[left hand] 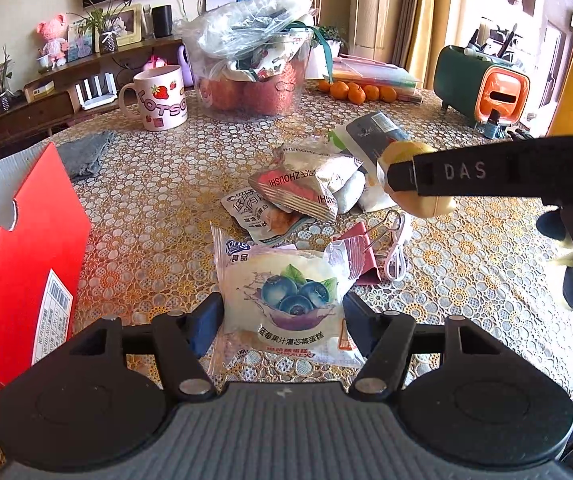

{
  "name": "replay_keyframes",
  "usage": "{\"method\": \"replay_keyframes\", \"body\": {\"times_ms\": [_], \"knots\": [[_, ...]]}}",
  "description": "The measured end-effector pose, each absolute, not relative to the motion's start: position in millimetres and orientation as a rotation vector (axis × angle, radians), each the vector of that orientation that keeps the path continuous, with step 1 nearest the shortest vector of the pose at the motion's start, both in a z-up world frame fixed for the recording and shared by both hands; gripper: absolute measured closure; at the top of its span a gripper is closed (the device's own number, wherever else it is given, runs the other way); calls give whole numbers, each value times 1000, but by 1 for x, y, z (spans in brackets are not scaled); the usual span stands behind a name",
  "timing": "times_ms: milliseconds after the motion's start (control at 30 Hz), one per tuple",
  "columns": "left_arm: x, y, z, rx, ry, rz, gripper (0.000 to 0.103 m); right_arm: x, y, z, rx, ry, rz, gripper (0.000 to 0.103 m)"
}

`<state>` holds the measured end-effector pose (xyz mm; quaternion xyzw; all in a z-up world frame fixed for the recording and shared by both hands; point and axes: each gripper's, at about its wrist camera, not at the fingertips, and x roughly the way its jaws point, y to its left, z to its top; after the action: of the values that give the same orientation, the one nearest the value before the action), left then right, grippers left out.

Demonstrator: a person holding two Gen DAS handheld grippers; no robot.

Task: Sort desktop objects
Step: 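Carry bread packet in left tool and duck toy in right tool into red shoebox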

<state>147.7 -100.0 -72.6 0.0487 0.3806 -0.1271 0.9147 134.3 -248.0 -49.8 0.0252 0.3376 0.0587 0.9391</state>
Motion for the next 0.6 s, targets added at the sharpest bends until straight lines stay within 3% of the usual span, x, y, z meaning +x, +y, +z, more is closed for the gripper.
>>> {"method": "replay_keyframes", "body": {"times_ms": [600], "knots": [[120,-67,-8,52,703,-243,38,72,-235,-4,68,639,184,63]]}}
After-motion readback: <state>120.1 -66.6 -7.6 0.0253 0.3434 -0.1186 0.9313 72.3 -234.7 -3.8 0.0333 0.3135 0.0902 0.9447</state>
